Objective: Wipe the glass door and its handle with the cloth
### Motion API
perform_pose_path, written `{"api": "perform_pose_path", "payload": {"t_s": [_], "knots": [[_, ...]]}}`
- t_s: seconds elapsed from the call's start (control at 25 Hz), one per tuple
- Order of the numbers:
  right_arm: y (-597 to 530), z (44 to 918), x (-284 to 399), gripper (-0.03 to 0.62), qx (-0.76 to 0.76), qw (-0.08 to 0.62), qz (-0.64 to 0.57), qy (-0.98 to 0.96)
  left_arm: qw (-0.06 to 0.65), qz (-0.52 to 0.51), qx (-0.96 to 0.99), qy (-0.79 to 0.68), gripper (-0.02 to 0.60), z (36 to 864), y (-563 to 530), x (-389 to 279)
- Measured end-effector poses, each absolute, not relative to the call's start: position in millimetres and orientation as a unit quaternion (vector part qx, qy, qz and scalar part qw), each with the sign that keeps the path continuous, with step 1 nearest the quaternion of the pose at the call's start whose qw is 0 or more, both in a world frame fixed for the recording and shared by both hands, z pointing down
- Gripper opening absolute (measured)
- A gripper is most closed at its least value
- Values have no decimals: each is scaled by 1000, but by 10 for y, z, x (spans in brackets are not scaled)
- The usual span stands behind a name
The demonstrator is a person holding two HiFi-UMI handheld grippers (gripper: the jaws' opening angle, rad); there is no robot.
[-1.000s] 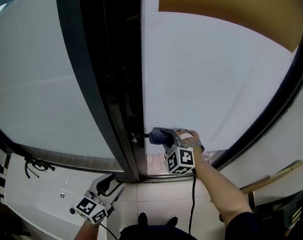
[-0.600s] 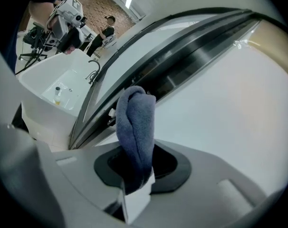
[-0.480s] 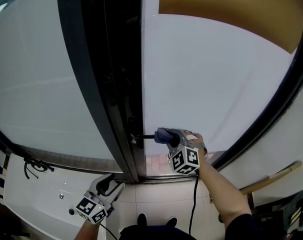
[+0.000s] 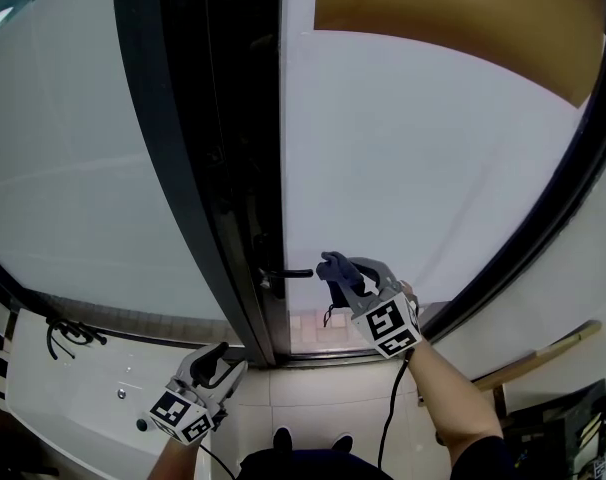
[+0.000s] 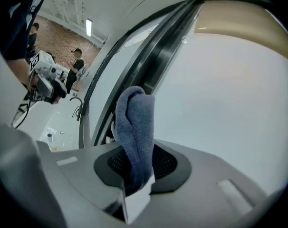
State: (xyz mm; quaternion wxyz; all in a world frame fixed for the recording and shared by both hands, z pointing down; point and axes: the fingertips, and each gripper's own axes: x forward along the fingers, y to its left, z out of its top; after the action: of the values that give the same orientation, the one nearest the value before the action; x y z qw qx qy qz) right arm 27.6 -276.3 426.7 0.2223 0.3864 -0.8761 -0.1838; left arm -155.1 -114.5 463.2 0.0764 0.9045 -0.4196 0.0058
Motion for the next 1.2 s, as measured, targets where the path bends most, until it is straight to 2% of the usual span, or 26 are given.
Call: {"api": "perform_pose_path", "payload": {"t_s": [0.2, 0.36, 0.56, 1.2], "knots": [[-2546, 4056, 560, 78, 411, 161, -144, -886, 74, 3, 907, -415, 183, 4588, -1196, -1528], [-2314, 4034, 877, 78, 435, 140, -118, -882, 72, 2, 911, -405, 183, 4630, -1205, -1485], [-1950, 4018, 1253, 78, 461, 84, -43, -883, 79, 3, 912, -404, 183, 4622, -1233, -1419], [-1080, 4334, 1806, 78, 517, 79, -8, -852, 60, 6, 925, -374, 183, 4501, -1138, -1149]]}}
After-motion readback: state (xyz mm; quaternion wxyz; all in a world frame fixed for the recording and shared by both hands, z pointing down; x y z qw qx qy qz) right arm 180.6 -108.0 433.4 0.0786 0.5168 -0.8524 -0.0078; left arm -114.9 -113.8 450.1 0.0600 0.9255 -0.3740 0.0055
